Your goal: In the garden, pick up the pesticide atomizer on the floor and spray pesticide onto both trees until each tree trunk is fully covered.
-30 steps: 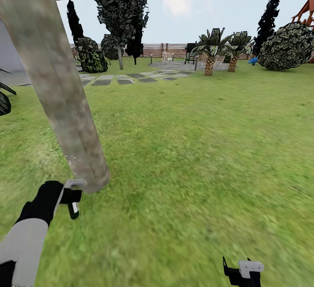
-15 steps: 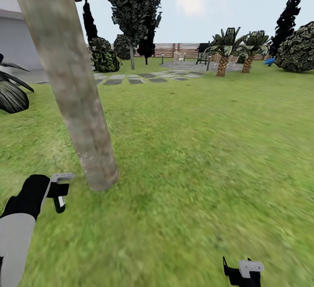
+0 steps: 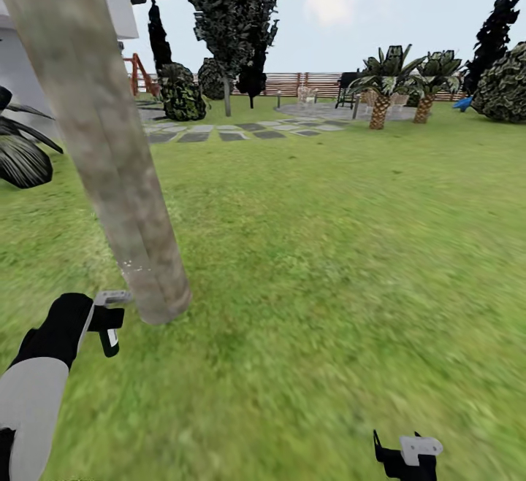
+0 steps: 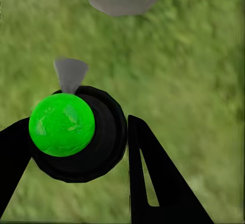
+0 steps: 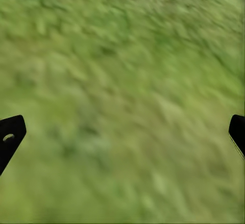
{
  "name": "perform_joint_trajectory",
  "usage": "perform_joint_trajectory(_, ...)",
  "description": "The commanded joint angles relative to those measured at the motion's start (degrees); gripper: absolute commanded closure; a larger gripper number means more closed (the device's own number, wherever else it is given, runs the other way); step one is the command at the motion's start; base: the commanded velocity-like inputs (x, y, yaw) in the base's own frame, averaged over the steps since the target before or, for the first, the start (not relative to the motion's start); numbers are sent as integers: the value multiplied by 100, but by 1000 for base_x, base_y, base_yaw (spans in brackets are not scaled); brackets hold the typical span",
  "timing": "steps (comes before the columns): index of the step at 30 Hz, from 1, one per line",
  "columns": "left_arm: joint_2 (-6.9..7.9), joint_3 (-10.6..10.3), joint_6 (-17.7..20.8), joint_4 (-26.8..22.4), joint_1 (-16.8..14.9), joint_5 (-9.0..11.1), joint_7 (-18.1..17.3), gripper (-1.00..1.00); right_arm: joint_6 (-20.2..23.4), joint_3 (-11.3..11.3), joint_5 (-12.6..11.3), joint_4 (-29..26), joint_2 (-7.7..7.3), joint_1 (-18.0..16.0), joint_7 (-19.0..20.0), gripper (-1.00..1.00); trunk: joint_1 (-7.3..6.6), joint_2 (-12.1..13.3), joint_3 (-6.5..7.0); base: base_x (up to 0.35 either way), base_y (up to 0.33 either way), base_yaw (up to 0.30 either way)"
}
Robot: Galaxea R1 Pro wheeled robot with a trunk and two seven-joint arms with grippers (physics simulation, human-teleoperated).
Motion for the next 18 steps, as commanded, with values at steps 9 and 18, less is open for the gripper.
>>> perform_joint_trajectory(9,-55,18,9,61,7,-61,-54,100,-12,-30,61,5,-3,-3,-30,-100,0,-2,-5,138,-260,239)
perform_joint_trajectory(18,-145,18,8,68,18,-80,-54,100,-12,-30,61,5,-2,-3,-30,-100,0,-2,-5,193,-213,15)
